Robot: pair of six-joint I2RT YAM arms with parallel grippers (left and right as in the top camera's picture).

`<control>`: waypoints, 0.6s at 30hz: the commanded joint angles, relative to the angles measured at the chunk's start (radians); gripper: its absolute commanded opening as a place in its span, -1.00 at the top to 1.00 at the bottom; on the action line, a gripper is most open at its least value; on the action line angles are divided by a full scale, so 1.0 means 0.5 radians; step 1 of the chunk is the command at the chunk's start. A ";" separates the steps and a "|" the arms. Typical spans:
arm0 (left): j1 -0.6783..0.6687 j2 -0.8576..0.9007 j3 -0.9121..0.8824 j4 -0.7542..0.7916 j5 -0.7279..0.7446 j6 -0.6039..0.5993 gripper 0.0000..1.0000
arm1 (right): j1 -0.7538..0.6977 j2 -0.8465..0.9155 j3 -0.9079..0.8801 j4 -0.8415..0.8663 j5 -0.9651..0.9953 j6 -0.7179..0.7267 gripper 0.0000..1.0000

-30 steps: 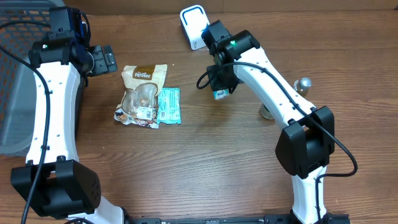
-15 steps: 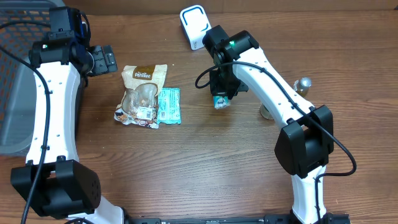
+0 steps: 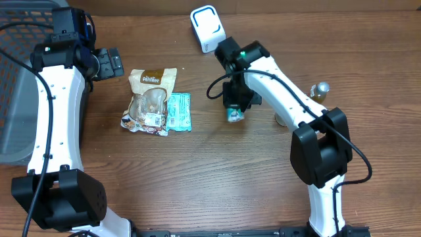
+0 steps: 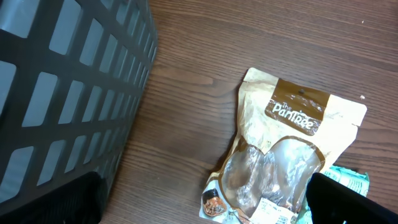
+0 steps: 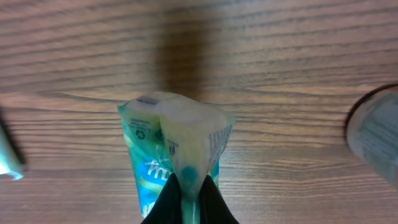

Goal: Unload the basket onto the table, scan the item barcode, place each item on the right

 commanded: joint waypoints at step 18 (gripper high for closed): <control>0.016 -0.004 0.031 0.001 -0.027 0.008 -0.99 | -0.031 0.006 -0.190 0.177 0.226 0.070 0.91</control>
